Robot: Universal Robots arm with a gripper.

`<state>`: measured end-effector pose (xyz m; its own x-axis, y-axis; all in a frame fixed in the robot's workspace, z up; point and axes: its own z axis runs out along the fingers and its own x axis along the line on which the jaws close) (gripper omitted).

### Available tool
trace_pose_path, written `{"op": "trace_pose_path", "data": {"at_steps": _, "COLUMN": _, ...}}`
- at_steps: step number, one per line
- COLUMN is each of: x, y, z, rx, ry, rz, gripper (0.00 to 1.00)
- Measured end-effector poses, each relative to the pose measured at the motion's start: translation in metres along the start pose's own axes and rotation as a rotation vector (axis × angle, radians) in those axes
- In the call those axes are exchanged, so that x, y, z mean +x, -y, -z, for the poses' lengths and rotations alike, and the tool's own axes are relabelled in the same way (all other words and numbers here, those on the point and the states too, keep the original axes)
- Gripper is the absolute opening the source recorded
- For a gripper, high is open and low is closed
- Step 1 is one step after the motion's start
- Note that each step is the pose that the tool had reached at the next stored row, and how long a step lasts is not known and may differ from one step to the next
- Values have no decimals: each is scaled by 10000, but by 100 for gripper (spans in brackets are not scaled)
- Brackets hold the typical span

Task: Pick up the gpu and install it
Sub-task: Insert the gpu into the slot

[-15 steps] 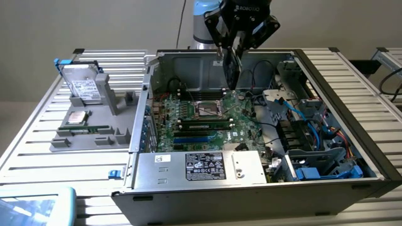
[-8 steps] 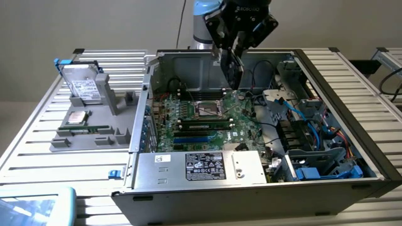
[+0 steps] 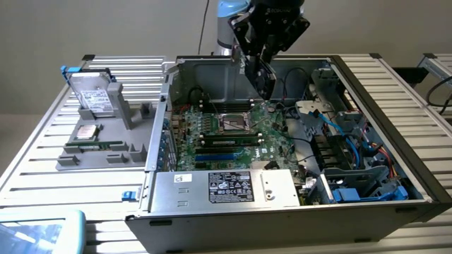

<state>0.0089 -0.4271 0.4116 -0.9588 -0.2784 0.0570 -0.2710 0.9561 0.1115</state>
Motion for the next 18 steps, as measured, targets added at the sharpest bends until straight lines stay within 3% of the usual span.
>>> {"op": "trace_pose_path", "data": {"at_steps": 3, "x": 0, "y": 0, "z": -2, "rx": -24, "ry": -41, "rz": 539, "gripper": 27}}
{"op": "trace_pose_path", "data": {"at_steps": 13, "x": 1, "y": 1, "z": -2, "rx": 88, "ry": -119, "rz": 2364, "gripper": 27}}
{"op": "trace_pose_path", "data": {"at_steps": 18, "x": 0, "y": 0, "z": -3, "rx": 124, "ry": -197, "rz": 3266, "gripper": 27}}
